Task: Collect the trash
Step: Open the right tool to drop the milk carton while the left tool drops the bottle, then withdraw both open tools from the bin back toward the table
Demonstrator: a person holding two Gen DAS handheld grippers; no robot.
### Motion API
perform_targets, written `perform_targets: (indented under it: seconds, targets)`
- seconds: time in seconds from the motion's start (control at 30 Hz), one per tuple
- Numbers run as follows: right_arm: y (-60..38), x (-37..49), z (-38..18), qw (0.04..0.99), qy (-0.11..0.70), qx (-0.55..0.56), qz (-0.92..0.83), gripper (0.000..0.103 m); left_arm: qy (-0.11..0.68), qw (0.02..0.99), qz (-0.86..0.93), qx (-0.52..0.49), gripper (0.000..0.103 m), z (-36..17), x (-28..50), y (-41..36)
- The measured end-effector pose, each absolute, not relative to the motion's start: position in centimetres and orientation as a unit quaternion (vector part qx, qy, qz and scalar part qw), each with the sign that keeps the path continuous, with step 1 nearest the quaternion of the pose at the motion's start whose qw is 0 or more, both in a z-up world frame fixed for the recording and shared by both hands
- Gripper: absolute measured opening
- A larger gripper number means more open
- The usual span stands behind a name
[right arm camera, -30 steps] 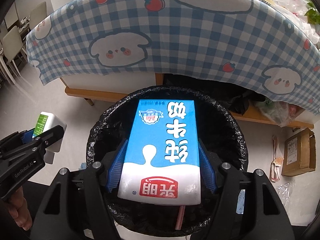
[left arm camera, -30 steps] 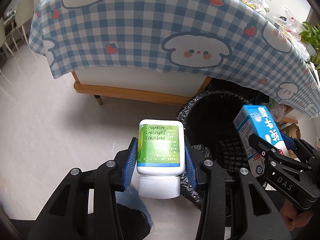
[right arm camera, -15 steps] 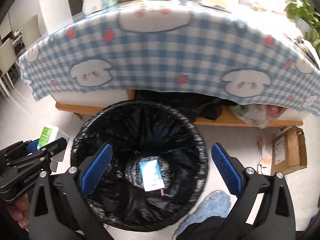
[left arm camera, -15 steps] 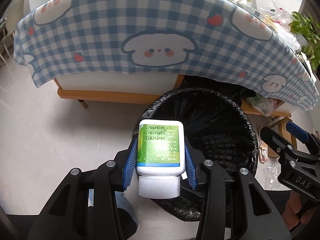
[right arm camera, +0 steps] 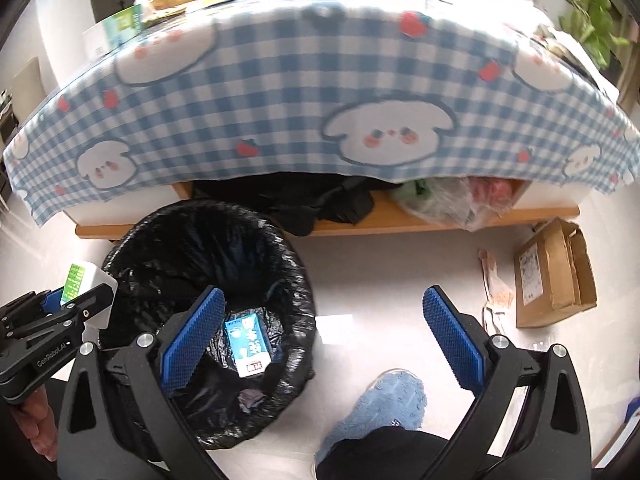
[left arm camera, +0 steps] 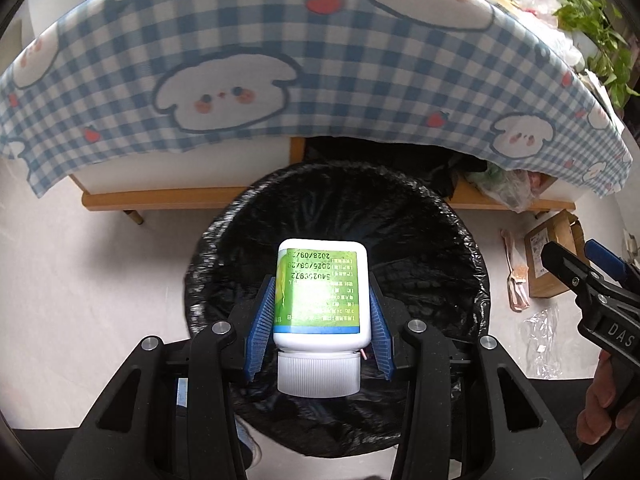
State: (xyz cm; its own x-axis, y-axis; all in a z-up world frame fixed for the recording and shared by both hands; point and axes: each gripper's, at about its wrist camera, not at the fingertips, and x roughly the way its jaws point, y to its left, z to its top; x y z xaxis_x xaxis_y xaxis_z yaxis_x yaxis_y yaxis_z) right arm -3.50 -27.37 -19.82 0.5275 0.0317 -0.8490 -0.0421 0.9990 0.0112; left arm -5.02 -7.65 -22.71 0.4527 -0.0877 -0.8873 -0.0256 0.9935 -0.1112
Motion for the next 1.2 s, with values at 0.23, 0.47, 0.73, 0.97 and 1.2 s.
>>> perform_targets:
  seconds: [0.23, 0.47, 0.73, 0.97, 1.2]
  targets:
    - [-29.3, -3.6, -20.9, 0.870, 0.494, 0.000, 0.013, 0.095, 0.531, 0.846, -0.029, -0.044, 0.042, -23.5, -4.4, -10.1]
    - [-30.3, -3.7, -21.5, 0.867, 0.497, 0.002, 0.011, 0.095, 0.536, 0.843, -0.035, -0.038, 0.043, -23.9, -4.3, -11.4]
    - [-30.0, -3.7, -21.2, 0.870, 0.493, 0.001, 0.015, 0.095, 0.531, 0.846, -0.028, -0.034, 0.062, -23.6, -4.3, -11.3]
    - [-29.4, -3.6, -19.7, 0.877, 0.480, 0.000, 0.017, 0.095, 0.512, 0.858, -0.027, -0.042, 0.084, -21.6, -4.5, -10.6]
    - [-29.2, -3.8, -17.8, 0.885, 0.465, -0.002, 0.017, 0.095, 0.485, 0.873, -0.028, -0.045, 0.097, -18.7, -4.7, -10.1]
